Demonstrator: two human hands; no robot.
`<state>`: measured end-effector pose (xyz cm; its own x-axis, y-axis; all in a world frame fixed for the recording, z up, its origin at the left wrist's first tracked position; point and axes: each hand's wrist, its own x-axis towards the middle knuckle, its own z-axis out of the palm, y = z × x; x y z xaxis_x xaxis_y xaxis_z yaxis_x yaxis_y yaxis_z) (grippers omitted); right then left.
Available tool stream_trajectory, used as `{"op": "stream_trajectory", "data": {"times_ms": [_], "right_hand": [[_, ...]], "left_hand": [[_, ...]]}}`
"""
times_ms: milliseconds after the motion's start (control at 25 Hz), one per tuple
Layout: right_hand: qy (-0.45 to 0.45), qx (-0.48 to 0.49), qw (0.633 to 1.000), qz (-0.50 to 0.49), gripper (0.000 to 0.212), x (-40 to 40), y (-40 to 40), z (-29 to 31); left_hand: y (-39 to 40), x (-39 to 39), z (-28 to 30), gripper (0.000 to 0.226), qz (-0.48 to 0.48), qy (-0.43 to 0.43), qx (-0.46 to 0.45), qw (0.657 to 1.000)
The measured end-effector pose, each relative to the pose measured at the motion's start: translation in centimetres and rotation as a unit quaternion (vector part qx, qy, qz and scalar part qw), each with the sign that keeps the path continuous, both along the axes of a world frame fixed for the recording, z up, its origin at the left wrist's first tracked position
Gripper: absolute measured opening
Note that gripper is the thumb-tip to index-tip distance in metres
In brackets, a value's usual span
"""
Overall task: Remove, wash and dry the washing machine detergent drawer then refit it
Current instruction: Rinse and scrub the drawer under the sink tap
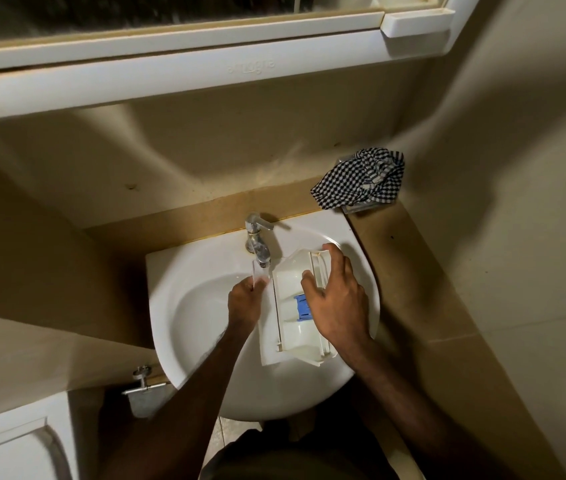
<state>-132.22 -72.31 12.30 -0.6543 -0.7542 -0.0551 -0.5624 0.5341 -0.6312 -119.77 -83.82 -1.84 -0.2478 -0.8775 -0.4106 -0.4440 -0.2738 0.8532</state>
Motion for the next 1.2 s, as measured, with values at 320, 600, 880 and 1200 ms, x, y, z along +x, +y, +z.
{"op": "stream_trajectory", "data": {"times_ms": [320, 600, 880, 1200], "right_hand": [[0.016, -0.020, 1.000, -0.008, 0.061, 0.3, -0.1, -0.4], [0.019, -0.025, 0.999, -0.024, 0.058, 0.6, 0.0, -0.5], [0.002, -0.026, 0.999, -0.036, 0.058, 0.5, 0.2, -0.6], [0.006, -0.036, 0.999, -0.037, 0.058, 0.6, 0.0, -0.5]], "left_hand": [[0.0, 1.5, -0.2, 0.033, -0.123, 0.052, 0.143, 0.981], [0.8, 1.1, 0.1, 0.035, -0.088, -0.003, 0.035, 0.995], [3.8, 2.0, -1.3, 0.028, -0.050, -0.048, -0.054, 0.996], [5.0, 3.5, -1.3, 0.029, -0.128, 0.060, 0.088, 0.986]]}}
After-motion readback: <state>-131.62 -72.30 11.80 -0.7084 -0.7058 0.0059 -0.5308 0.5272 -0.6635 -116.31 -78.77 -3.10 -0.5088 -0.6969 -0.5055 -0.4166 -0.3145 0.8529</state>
